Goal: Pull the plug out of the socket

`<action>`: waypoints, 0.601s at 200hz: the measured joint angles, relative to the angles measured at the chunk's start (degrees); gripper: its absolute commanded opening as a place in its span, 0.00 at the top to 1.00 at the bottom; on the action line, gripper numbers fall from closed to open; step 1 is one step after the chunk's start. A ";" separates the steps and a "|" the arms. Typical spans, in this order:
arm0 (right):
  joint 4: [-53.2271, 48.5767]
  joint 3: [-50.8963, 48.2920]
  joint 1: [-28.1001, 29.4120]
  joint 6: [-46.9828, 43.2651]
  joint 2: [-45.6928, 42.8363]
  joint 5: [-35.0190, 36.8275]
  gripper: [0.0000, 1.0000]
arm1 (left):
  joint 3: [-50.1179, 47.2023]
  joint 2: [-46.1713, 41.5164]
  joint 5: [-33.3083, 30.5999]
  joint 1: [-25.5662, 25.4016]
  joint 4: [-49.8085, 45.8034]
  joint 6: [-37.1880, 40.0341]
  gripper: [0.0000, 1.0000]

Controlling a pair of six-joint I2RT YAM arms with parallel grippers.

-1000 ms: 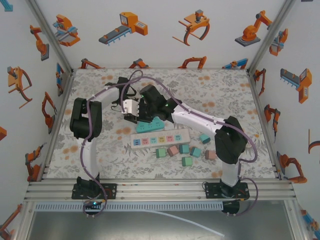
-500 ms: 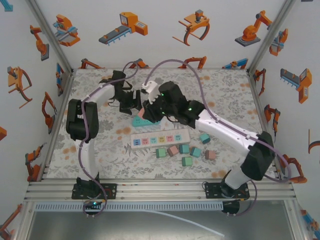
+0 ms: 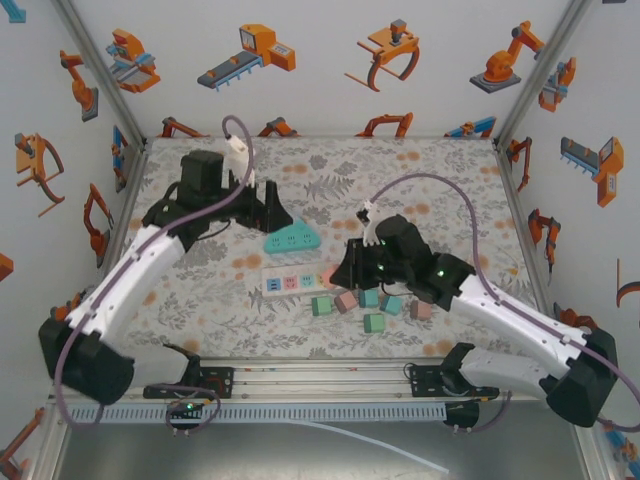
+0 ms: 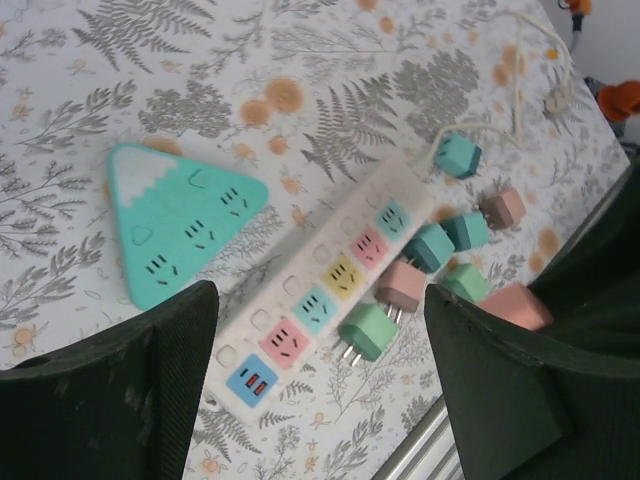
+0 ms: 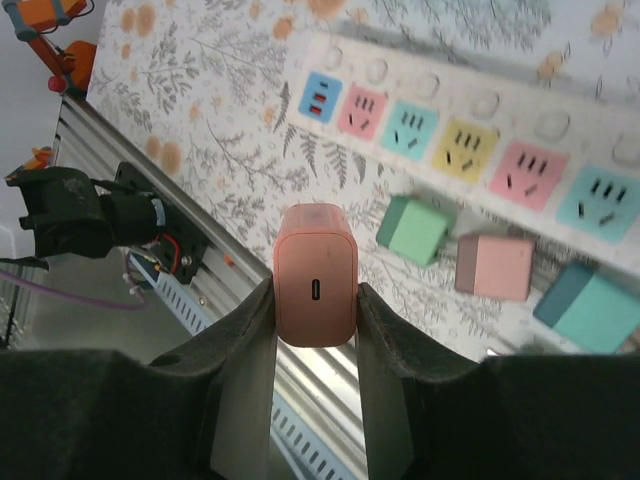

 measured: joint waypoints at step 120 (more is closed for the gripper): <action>14.14 -25.07 -0.07 7.65 -4.50 -4.63 0.92 | -23.06 -33.07 -5.53 -23.67 -15.32 3.48 0.03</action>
